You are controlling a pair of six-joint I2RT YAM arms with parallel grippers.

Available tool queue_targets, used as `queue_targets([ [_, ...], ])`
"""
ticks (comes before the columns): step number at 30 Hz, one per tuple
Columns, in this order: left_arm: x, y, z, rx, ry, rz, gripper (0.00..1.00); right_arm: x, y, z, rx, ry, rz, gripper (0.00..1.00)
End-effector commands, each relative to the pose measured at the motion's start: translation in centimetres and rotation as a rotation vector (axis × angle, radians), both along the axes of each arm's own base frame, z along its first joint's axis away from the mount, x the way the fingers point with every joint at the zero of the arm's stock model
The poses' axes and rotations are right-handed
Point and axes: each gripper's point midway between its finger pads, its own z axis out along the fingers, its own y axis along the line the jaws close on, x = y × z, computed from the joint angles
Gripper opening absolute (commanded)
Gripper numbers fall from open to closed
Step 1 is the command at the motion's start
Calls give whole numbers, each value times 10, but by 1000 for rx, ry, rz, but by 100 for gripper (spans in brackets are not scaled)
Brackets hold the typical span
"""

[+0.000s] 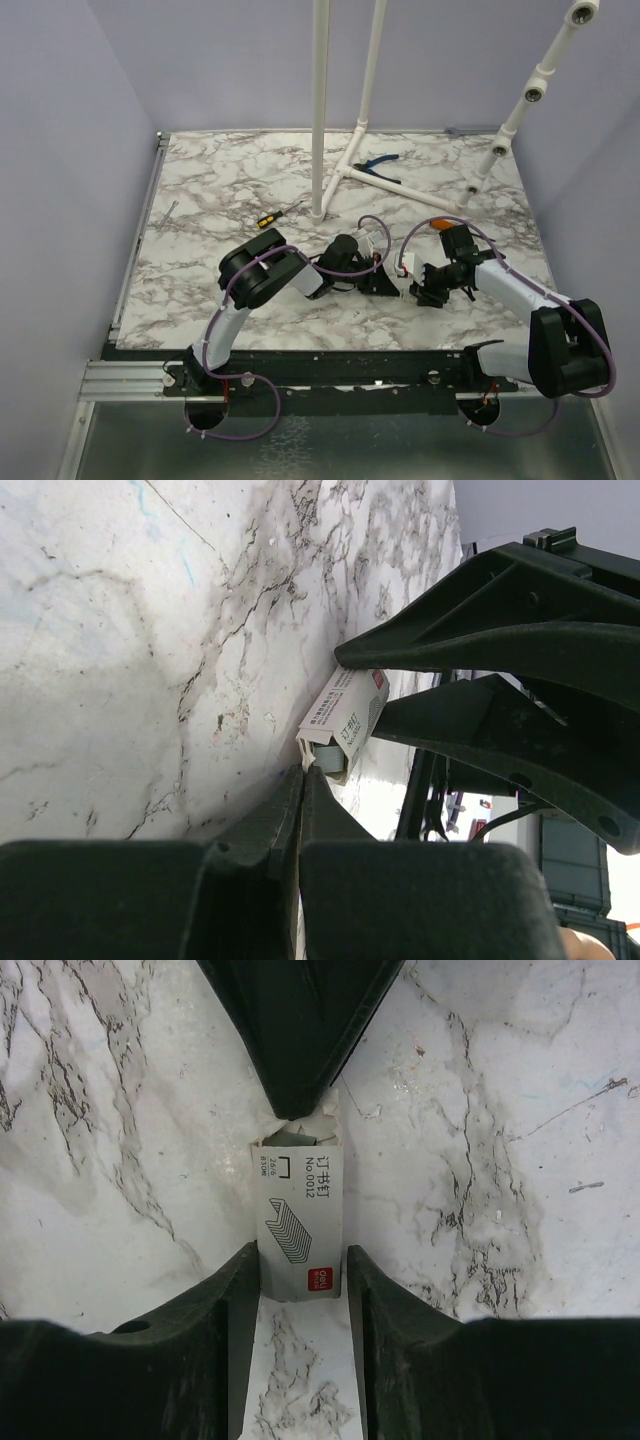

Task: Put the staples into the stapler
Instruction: Open the staple box at the center of the board.

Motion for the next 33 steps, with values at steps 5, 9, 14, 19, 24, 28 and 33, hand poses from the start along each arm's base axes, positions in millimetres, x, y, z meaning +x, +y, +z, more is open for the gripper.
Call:
queue_targets([
  [5,1,9,-12,72,-10,27,0,-19,-28,-13,-139,68,-5,41],
  [9,3,8,-11,70,-9,29,0,-16,-18,-7,-87,67,-10,47],
  [14,3,7,-12,71,-4,30,0,-8,2,5,24,65,-19,70],
  [19,2,6,-13,71,3,29,0,3,19,14,108,66,-20,74],
  [24,2,6,-14,73,7,27,0,9,29,14,147,97,-10,73],
  [28,2,7,-15,74,8,27,0,9,33,11,153,111,-2,68],
  [33,2,7,-15,74,8,27,0,8,28,2,113,112,-7,57],
])
